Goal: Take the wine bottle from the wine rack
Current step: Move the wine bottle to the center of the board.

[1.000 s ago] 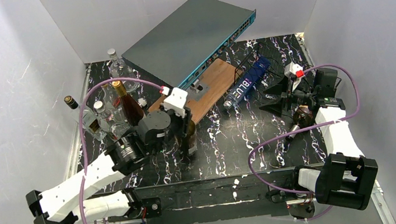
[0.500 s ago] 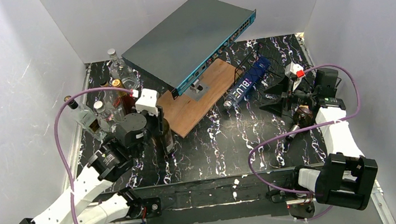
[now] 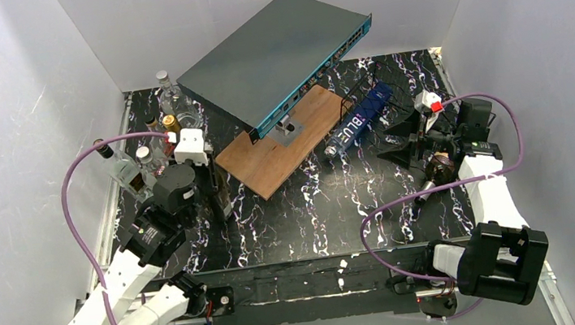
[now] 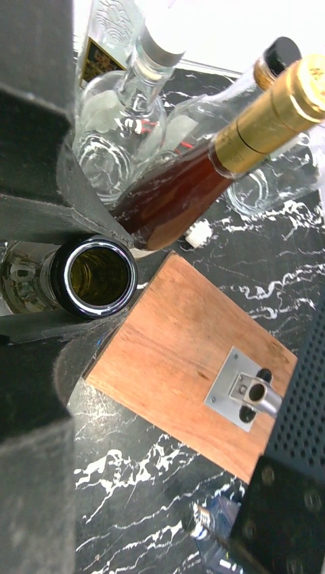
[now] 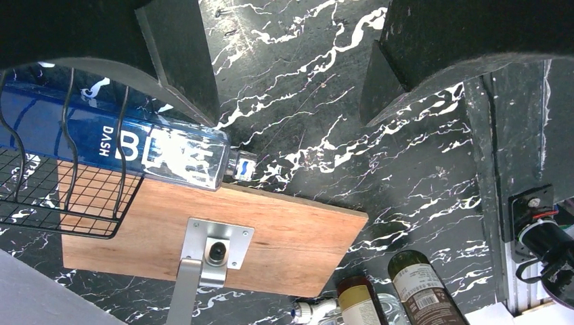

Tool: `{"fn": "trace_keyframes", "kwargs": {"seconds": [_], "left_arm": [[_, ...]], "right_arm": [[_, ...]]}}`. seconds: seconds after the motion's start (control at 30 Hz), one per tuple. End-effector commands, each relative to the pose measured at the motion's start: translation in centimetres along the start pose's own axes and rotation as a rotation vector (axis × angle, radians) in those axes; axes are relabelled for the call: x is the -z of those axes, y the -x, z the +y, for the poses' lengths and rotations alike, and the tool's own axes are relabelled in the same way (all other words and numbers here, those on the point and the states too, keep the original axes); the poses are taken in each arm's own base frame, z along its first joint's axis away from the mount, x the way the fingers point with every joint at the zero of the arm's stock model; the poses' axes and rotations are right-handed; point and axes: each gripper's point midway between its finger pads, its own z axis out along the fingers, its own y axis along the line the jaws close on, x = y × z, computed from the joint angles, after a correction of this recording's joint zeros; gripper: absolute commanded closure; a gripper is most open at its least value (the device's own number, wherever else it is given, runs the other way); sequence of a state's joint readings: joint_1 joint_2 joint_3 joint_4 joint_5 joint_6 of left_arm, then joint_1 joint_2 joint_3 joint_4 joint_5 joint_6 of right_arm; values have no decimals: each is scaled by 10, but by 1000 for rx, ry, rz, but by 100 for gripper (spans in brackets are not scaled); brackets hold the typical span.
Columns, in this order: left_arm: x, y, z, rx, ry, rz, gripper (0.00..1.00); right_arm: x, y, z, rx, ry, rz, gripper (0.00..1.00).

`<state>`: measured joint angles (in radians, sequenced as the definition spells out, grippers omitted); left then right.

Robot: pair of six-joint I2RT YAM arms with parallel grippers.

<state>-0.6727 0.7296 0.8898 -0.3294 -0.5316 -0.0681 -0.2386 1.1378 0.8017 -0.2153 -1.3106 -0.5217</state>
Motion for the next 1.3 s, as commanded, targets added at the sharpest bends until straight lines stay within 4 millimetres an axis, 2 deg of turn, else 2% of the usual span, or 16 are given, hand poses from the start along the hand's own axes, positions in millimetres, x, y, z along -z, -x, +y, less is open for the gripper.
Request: {"fn": "trace_keyframes", "kwargs": {"seconds": [0.0,0.43,0.87,1.03,1.27], "left_arm": [[-1,22,16,79,55,-87,100],[-3,13,62,151,215,-76,100],[-10,3,85,229,288,-57,100],[-11,-1,93,250,320,-43,90],[-10,-8,101,274,352,-28,62]], "right_arm": [[2,3,0,21,-3,-10,16],[2,2,-1,18,-5,-8,16],[2,2,-1,18,-7,-8,15],[2,1,-1,18,-7,-8,15],[2,0,-1,15,-9,-7,15]]}}
